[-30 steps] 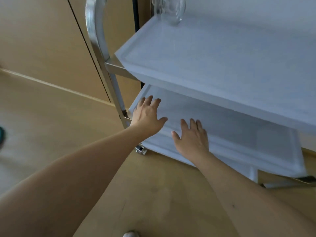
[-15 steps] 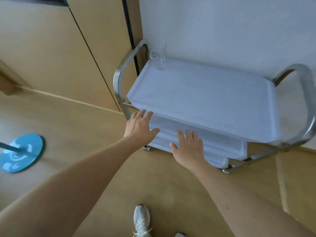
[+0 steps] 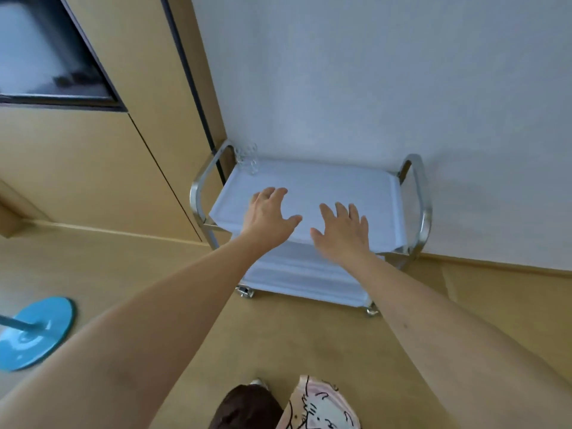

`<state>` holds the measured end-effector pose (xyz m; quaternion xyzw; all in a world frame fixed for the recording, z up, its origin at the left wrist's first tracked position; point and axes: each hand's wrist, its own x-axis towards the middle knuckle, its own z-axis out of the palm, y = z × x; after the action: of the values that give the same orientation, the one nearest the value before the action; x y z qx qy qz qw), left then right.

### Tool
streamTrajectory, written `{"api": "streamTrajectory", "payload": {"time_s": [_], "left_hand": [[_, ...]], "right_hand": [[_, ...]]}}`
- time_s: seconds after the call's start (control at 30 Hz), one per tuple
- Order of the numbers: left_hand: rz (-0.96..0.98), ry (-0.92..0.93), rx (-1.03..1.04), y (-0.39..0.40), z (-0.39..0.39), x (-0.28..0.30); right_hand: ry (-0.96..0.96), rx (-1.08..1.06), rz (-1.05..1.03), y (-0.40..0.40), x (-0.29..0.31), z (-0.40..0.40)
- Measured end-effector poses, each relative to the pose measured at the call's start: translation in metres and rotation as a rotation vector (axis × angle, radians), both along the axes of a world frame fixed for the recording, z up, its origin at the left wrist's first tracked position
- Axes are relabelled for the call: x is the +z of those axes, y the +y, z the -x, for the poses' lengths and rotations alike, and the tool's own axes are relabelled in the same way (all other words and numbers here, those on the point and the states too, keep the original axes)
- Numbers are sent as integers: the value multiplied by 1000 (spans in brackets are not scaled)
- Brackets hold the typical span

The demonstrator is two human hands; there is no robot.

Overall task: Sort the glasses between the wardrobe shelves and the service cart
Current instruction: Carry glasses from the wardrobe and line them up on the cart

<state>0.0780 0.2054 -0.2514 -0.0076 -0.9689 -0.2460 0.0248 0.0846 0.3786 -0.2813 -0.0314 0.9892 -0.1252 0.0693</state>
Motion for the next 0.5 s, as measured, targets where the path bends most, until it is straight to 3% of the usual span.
{"api": "streamTrajectory", "payload": {"time_s": [0.17, 0.5], "left_hand": [[4, 45, -125, 43, 27, 7], [103, 56, -581, 155, 109, 9]], "right_hand": [[26, -153, 12, 46, 14, 2], [81, -506, 8, 125, 24, 10]]}}
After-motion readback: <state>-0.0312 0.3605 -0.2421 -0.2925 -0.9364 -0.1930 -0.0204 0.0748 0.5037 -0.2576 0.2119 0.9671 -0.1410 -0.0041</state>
